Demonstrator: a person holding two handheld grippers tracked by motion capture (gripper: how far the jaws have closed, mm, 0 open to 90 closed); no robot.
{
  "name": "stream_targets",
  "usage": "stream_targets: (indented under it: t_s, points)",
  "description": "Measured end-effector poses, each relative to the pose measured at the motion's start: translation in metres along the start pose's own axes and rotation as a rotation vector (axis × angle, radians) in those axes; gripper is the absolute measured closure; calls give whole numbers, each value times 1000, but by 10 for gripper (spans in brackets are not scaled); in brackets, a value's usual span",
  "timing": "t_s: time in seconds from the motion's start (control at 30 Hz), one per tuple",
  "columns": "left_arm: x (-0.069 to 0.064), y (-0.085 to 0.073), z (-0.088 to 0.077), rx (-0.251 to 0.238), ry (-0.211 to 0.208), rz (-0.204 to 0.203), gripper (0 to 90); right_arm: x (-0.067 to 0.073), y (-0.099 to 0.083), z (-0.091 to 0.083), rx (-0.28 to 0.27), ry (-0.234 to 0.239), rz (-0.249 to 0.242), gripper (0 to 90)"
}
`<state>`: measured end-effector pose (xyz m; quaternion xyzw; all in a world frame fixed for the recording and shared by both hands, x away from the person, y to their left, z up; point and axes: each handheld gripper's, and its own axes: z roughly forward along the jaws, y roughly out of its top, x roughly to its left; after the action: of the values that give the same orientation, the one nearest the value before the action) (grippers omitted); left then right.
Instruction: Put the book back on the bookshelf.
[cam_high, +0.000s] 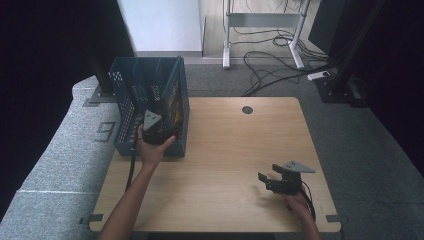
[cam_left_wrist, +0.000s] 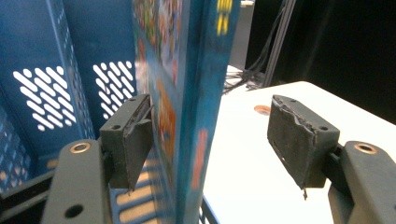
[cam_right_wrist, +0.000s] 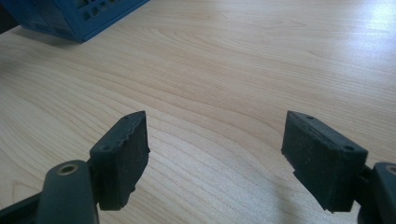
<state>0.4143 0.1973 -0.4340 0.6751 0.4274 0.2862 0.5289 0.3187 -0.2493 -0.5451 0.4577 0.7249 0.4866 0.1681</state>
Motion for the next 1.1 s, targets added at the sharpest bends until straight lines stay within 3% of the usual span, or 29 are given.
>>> stream_targets:
  t_s: [0.33, 0.67, 0.8, 1.1]
  points:
    - [-3, -19, -19, 37, -41, -13, 305, 0, 0, 1, 3, -2, -1, 223]
    - [-12, -45, -39, 77, -113, -3, 304, 0, 0, 1, 4, -10, -4, 223]
    - [-14, -56, -47, 117, -156, -13, 297, 0, -1, 2, 8, -12, -7, 223]
    - [-20, -86, -63, 184, -190, -23, 289, 1, -2, 4, 22, -17, -18, 223]
